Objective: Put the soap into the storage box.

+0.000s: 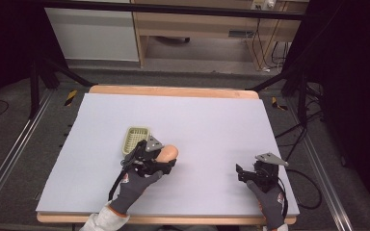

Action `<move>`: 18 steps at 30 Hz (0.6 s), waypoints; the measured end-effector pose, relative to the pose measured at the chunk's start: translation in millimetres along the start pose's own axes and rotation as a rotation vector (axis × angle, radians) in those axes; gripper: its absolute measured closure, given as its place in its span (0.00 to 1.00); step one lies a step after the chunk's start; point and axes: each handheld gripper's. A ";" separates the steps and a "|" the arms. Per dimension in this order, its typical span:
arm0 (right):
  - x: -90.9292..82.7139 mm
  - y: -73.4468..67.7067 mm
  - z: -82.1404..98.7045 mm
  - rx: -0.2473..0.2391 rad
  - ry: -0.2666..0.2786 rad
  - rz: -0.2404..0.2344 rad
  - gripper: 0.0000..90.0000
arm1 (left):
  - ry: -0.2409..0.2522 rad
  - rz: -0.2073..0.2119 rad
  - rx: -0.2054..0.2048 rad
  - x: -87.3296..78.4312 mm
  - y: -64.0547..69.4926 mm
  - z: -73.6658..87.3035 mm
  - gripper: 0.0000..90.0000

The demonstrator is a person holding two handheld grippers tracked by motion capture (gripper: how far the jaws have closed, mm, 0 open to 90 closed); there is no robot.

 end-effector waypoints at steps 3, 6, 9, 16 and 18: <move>0.1 -0.1 -0.1 0.000 0.000 0.001 0.09 | 0.000 -0.005 0.001 -2.6 -2.6 -0.5 0.35; 0.0 -0.1 -0.2 0.000 0.002 0.003 0.09 | 0.009 -0.021 -0.005 -6.3 -6.4 -1.4 0.35; -0.2 0.0 -0.3 -0.003 0.002 0.003 0.10 | 0.016 -0.029 -0.008 -9.7 -10.0 -2.4 0.35; 0.0 0.0 -0.3 -0.003 0.001 0.003 0.09 | 0.029 -0.063 -0.028 -17.7 -24.1 -4.1 0.35; 0.1 0.0 -0.3 -0.004 0.001 0.002 0.09 | 0.032 -0.065 -0.030 -18.9 -25.8 -4.5 0.35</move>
Point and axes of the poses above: each handheld gripper's, and its own axes: x roughly forward along the jaws, z roughly out of its underside, y roughly to its right, and after that the axes turned 11 degrees about y, right-handed
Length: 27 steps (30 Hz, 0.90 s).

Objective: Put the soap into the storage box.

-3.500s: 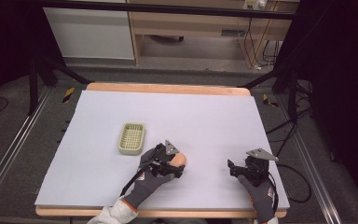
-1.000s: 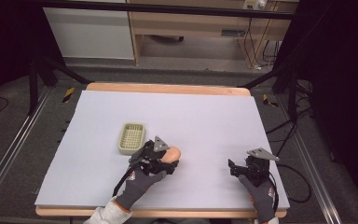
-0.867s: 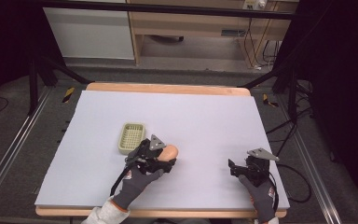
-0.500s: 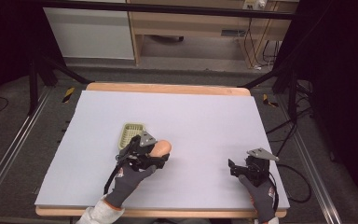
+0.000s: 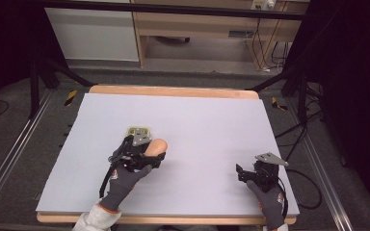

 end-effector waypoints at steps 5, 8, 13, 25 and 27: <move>0.1 0.0 0.0 -0.001 -0.001 0.000 0.09 | 0.011 -0.022 -0.018 -3.9 -9.3 -1.7 0.35; 0.2 0.0 0.0 -0.001 -0.002 0.001 0.10 | 0.018 -0.042 -0.027 -7.2 -17.0 -2.9 0.35; 0.5 -0.2 0.1 -0.001 -0.001 0.001 0.10 | 0.023 -0.064 -0.028 -10.4 -23.9 -4.6 0.35; 0.8 -0.6 0.0 -0.004 0.000 0.000 0.09 | 0.016 -0.125 -0.041 -10.7 -44.6 -4.0 0.35; 0.7 -0.8 -0.2 0.001 -0.001 -0.002 0.10 | 0.014 -0.133 -0.046 -9.2 -47.8 -3.5 0.35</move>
Point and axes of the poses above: each handheld gripper's, and its own axes: x roughly forward along the jaws, z roughly out of its underside, y roughly to its right, and after that the axes turned 11 degrees about y, right-handed
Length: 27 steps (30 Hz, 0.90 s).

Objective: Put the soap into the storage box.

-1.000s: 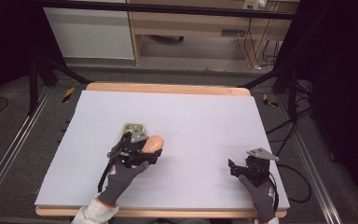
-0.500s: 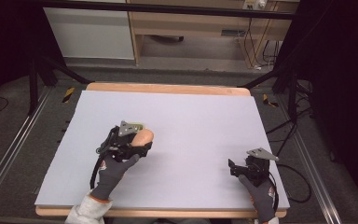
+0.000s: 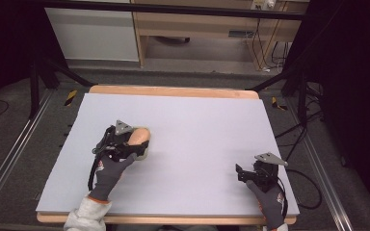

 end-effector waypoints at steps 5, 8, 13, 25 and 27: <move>0.2 -0.3 -0.1 0.001 0.000 0.000 0.09 | -0.012 -0.017 0.003 7.3 -7.3 -0.4 0.35; 0.3 -0.1 -0.1 0.002 -0.001 0.003 0.09 | -0.015 -0.022 0.005 12.3 -10.4 -0.6 0.35; 0.4 0.0 -0.1 0.000 0.000 0.004 0.09 | -0.016 -0.024 0.006 18.0 -14.1 -0.8 0.35; 0.8 0.8 -0.2 0.003 0.001 0.006 0.09 | -0.025 -0.040 -0.007 30.4 -22.4 1.8 0.35; 1.1 0.9 0.0 0.002 -0.002 0.006 0.09 | -0.027 -0.045 -0.014 34.0 -24.4 2.4 0.35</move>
Point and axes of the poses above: each handheld gripper's, and its own axes: x roughly forward along the jaws, z roughly out of its underside, y roughly to its right, and after that the axes turned 11 degrees about y, right-handed
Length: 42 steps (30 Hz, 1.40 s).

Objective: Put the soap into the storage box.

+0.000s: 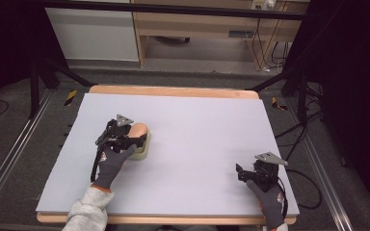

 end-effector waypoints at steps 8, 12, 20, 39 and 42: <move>0.5 -0.4 0.8 -0.001 0.001 0.000 0.09 | -0.001 -0.010 -0.016 8.8 -6.5 3.4 0.35; 0.8 -0.3 0.9 -0.004 0.002 -0.001 0.09 | -0.013 -0.013 -0.016 14.4 -7.0 6.4 0.35; 0.9 -0.6 1.0 -0.004 0.001 -0.002 0.09 | -0.036 -0.020 -0.002 19.4 -7.4 10.7 0.35; 0.4 -0.8 1.0 -0.003 0.001 -0.003 0.09 | -0.078 -0.032 0.013 27.6 -6.5 21.6 0.35; 0.4 -1.1 0.9 -0.003 0.001 -0.002 0.09 | -0.086 -0.034 0.012 28.6 -6.8 23.2 0.35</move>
Point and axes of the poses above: each handheld gripper's, and its own axes: x roughly forward along the jaws, z roughly out of its underside, y roughly to its right, and after that the axes turned 11 degrees about y, right-handed
